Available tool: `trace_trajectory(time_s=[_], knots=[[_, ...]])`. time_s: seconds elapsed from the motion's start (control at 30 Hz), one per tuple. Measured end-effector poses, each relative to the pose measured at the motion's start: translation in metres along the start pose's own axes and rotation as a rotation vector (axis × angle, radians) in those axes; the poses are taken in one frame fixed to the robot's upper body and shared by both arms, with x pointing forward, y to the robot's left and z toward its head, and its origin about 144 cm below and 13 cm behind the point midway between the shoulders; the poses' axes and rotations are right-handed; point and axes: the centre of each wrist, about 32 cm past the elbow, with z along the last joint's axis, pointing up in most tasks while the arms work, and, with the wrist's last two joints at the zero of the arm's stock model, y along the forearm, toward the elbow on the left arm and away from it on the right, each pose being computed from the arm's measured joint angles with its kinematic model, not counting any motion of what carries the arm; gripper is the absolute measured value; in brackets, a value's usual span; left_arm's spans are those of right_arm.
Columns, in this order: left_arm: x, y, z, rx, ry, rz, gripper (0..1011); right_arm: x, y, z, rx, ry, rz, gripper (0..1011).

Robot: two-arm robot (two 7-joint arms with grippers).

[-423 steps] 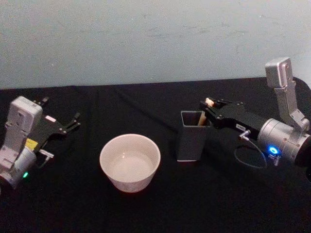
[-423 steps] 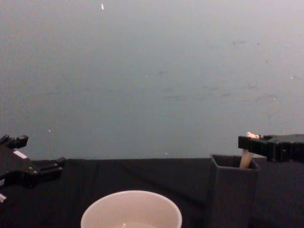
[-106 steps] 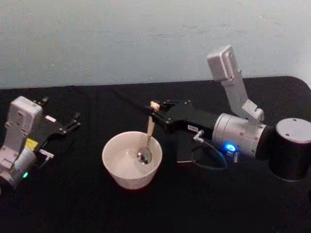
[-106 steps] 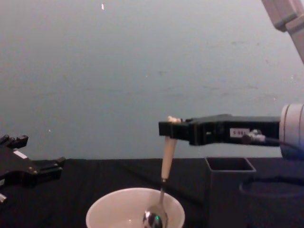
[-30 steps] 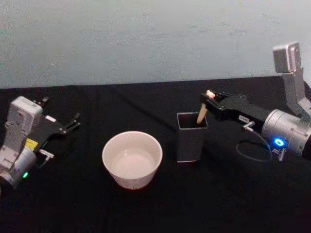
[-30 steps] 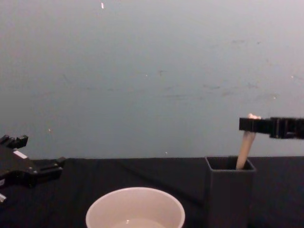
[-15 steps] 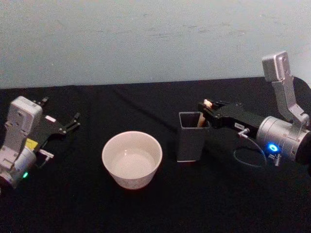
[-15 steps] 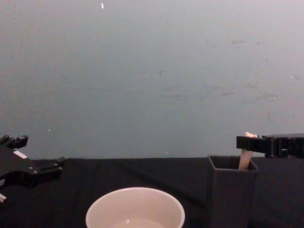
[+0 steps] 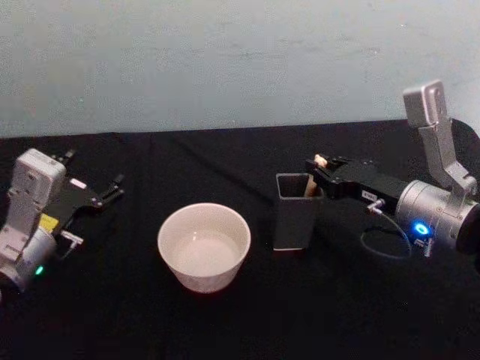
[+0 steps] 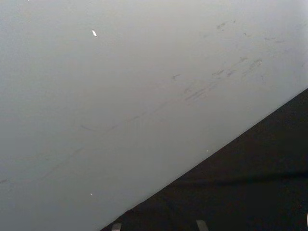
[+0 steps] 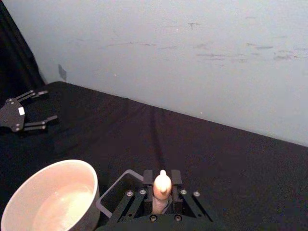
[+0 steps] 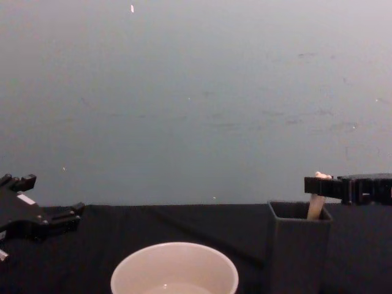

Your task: Pick up the stirring spoon with one hand, stir inside the cup, then place it back in its original position.

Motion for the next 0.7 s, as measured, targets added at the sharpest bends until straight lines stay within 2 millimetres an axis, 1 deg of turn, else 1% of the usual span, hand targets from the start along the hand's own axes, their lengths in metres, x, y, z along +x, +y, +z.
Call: trace_trajectory(time_s=[0.7], knots=[[0.0000, 0.0000, 0.0000, 0.000, 0.000, 0.000, 1002, -0.0001, -0.0003, 0.0004, 0.001, 0.001, 0.000, 215]])
